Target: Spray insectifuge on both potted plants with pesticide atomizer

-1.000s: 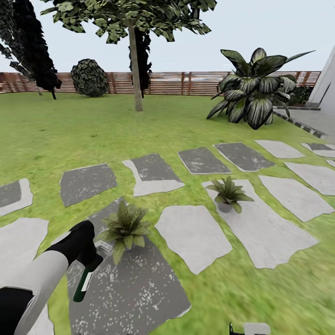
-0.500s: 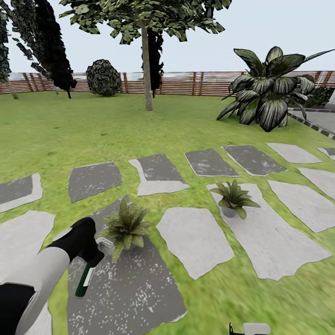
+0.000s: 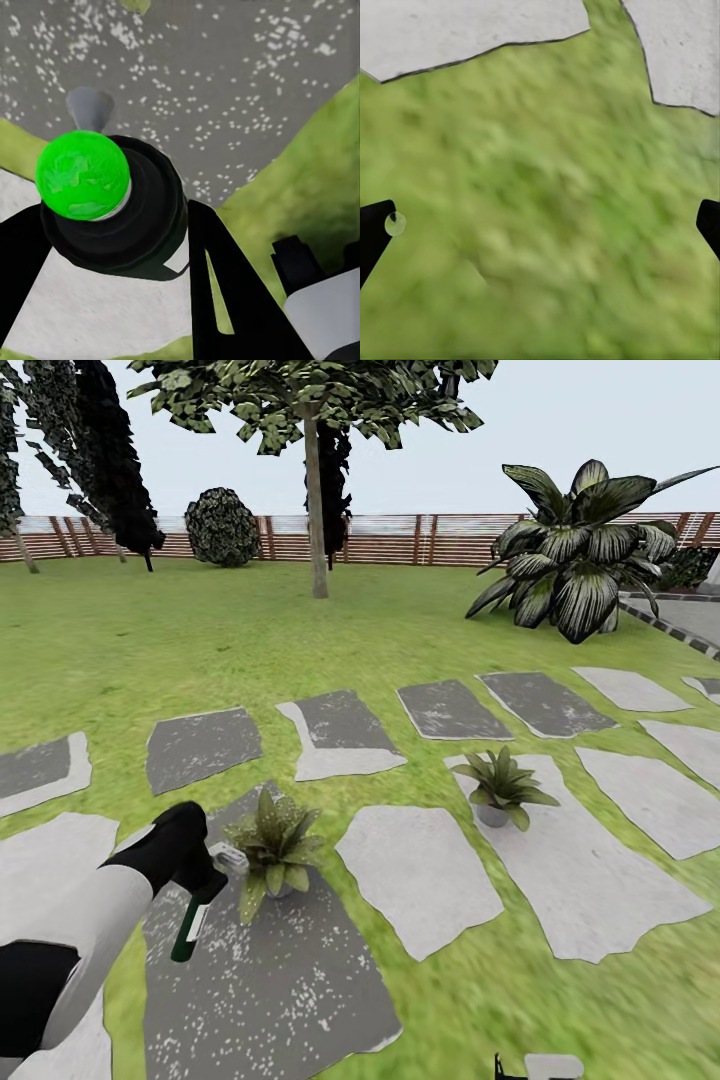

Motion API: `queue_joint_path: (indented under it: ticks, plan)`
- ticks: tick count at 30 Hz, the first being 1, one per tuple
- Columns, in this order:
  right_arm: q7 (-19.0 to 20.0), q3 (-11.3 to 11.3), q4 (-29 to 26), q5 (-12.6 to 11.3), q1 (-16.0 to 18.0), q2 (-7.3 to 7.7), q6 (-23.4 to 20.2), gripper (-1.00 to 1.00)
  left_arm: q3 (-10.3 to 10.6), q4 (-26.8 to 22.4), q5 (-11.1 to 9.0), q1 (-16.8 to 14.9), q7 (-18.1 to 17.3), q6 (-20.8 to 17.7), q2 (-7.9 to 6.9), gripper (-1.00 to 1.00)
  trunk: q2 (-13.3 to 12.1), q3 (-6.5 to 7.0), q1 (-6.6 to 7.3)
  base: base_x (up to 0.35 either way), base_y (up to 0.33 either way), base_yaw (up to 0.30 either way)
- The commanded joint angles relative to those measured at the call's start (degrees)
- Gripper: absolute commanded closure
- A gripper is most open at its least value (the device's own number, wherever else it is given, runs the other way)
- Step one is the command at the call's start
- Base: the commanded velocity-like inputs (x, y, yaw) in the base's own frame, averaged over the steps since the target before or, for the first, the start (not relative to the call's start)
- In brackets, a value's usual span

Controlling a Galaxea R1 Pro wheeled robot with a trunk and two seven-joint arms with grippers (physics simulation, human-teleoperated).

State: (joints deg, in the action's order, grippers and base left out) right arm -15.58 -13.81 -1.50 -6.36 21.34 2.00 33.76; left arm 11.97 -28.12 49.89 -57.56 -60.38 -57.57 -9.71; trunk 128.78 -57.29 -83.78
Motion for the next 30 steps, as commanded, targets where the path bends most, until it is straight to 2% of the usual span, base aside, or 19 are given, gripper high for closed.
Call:
queue_joint_path:
  ticks: [1, 4, 7, 11, 15, 22, 30]
  plan:
    - [-0.1, -0.5, 0.0, -0.6, 0.0, 0.01, 0.2, -1.0, 0.2, -0.1, 0.4, -0.2, -0.6, -0.3, -0.04, 1.0, 0.0, -0.05, 0.01, 0.0, 0.0, 0.0]
    - [-0.1, -0.5, 0.0, -0.7, 0.0, -0.03, 0.2, -1.0, 0.2, -0.1, 0.5, -1.8, -0.6, -0.3, 0.06, 1.0, 0.0, -0.05, 0.01, 0.0, 0.0, 0.0]
    - [-0.1, -0.5, 0.0, -0.7, 0.0, -0.06, 0.2, -1.0, 0.2, -0.1, 0.3, -4.0, -0.6, -0.3, 1.22, 1.0, 0.0, -0.05, 0.01, 0.0, 0.0, 0.0]
    - [-0.1, -0.5, 0.0, -0.7, 0.0, -0.06, 0.2, -1.0, 0.6, 0.1, 0.2, -4.6, -0.6, -0.3, 2.4, 1.0, 0.0, -0.05, 0.01, 0.0, 0.0, 0.0]
    - [-0.1, -0.5, 0.0, -0.8, 0.0, -0.06, 0.2, -1.0, 0.7, 0.1, 0.3, -4.2, -0.6, -0.3, 2.53, 1.0, 0.0, -0.05, 0.01, 0.0, -0.099, 0.0]
    - [-0.1, -0.5, -0.1, -0.8, 0.0, -0.33, 0.2, -1.0, 0.8, 0.5, 0.3, -4.1, -0.6, -0.2, 2.51, 1.0, 0.0, -0.05, 0.01, 0.0, -0.262, 0.006]
    - [-0.1, -0.5, -0.1, -0.8, 0.0, -0.41, 0.2, -1.0, 0.9, 0.7, 0.4, -3.9, -0.6, -0.2, 2.51, 1.0, 0.0, -0.05, 0.01, 0.0, -0.273, 0.226]
